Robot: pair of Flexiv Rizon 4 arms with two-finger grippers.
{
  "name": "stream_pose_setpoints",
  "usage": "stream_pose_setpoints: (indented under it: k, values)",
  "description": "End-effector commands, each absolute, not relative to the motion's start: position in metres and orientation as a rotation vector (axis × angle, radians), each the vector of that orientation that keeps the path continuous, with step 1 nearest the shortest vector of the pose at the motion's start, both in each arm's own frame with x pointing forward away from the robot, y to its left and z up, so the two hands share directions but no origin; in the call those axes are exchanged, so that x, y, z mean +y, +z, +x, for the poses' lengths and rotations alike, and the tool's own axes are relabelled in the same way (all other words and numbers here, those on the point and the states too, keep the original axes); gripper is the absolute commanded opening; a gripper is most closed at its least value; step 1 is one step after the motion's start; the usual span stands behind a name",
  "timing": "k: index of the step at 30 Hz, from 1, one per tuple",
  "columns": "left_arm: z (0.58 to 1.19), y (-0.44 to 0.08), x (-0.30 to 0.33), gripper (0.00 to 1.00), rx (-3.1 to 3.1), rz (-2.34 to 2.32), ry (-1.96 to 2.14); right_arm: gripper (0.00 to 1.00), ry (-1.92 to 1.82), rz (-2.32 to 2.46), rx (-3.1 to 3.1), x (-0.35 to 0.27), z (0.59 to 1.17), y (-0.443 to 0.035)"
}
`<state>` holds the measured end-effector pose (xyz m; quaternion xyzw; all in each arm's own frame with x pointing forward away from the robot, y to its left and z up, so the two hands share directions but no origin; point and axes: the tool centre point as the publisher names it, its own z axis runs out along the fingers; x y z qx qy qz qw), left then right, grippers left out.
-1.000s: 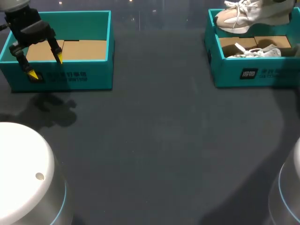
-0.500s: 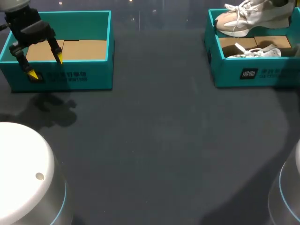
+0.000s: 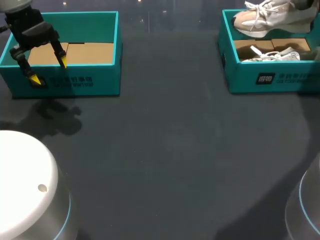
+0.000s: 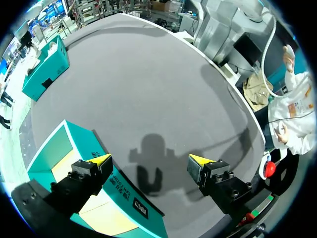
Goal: Take the shoe out of the shoebox, open the shoe tongue, remove and reinsert the insole, then place the shoe into the shoebox
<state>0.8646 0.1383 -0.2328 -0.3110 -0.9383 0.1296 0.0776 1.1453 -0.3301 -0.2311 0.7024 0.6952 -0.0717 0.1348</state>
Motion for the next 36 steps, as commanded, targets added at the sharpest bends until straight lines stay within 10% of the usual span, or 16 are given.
stream_pose_setpoints:
  k: [1,36]
  values:
    - [0.864,-0.233,0.139,1.00,-2.811,-0.933,0.385,0.00,-0.228,2.074,1.989,-0.336,1.149,-0.232]
    - [0.864,-0.233,0.139,1.00,-2.811,-0.933,0.385,0.00,-0.290,2.126,1.923,-0.352,1.155,-0.304]
